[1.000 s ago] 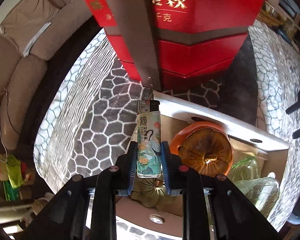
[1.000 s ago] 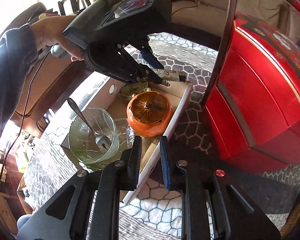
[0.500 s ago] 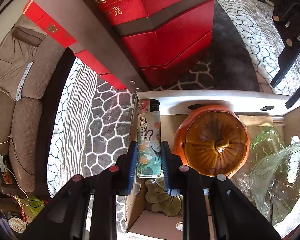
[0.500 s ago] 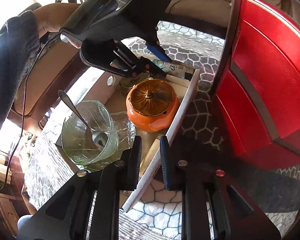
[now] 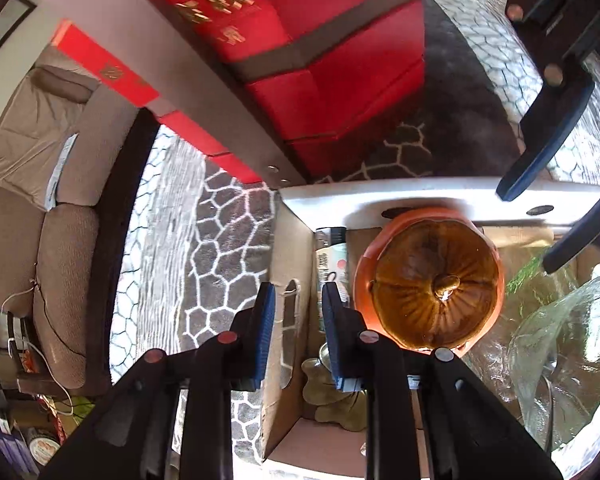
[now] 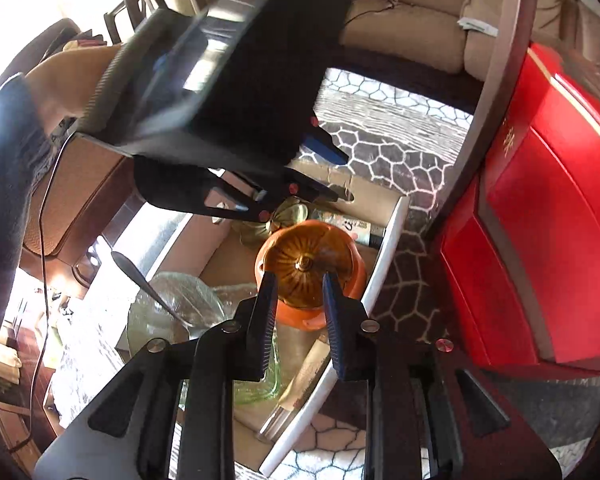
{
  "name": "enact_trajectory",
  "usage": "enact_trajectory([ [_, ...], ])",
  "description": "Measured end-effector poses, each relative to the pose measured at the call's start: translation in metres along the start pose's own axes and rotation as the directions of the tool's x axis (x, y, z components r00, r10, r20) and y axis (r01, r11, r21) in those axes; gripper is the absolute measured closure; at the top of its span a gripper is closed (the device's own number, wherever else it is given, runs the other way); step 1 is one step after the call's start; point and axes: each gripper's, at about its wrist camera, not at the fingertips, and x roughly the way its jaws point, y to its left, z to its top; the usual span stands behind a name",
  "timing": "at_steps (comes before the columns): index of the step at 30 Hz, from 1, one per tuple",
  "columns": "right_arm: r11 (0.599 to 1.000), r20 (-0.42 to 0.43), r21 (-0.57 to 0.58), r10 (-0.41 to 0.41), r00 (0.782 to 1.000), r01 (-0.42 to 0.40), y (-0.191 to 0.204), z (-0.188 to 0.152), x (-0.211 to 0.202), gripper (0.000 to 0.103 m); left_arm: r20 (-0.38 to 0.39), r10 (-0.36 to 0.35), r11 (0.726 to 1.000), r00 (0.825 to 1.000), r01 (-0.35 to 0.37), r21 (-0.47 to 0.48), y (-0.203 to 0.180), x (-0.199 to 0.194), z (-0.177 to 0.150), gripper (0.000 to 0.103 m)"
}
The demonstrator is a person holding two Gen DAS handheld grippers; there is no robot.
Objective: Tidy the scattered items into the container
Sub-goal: 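Carry the lighter with the left tool over the box and lower it beside the pot, then open the left tool to release the lighter and lift away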
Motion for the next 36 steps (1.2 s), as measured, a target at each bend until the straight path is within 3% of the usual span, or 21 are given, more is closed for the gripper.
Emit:
enact_trajectory([
  [2,1.0,0.001,0.014,-0.008,1.0,0.008,0.001,0.008,0.002,0.081,0.04,0.023,0.992,0.999,-0.018,-0.127,0.015,-0.023,-0.007,0.056],
  [4,0.999,0.002,0.03,-0.019,1.0,0.019,0.001,0.014,0.003,0.081,0.042,0.053,0.956,0.998,-0.039,-0.291,0.025,-0.042,-0.019,0.026],
  [6,0.998,0.006,0.051,-0.034,0.999,0.034,-0.001,0.017,0.003,0.081,0.025,0.046,0.895,0.999,-0.03,-0.445,0.031,-0.055,-0.033,0.024],
  [8,0.996,0.005,0.068,-0.051,0.999,0.05,-0.002,0.019,0.004,0.081,-0.045,0.029,0.825,0.999,-0.049,-0.563,0.029,-0.058,-0.043,0.024],
  [11,0.994,0.007,0.077,-0.08,0.997,0.079,0.001,0.019,0.003,0.081,-0.132,0.005,0.734,0.991,-0.093,-0.673,0.012,-0.056,-0.056,0.024],
  [16,0.989,0.016,0.087,-0.122,0.992,0.12,0.011,0.015,0.004,0.081,-0.13,-0.016,0.611,0.991,-0.093,-0.786,-0.017,-0.075,-0.071,0.024],
  [19,0.988,0.017,0.082,-0.133,0.991,0.131,0.014,0.011,0.003,0.081,-0.112,0.015,0.574,0.994,-0.1,-0.813,-0.024,-0.085,-0.071,0.024],
  [23,0.989,0.007,0.077,-0.128,0.992,0.127,0.019,0.004,0.001,0.081,-0.123,0.019,0.498,0.992,-0.117,-0.859,-0.025,-0.095,-0.075,0.024],
  [31,0.991,-0.013,0.079,-0.104,0.994,0.105,0.029,-0.02,0.001,0.081,-0.131,0.07,0.418,0.989,-0.148,-0.896,-0.053,-0.115,-0.072,0.024],
  [36,0.992,-0.012,0.074,-0.1,0.995,0.1,0.04,-0.035,-0.006,0.08,-0.109,0.07,0.337,0.992,-0.126,-0.933,-0.079,-0.122,-0.074,0.024],
])
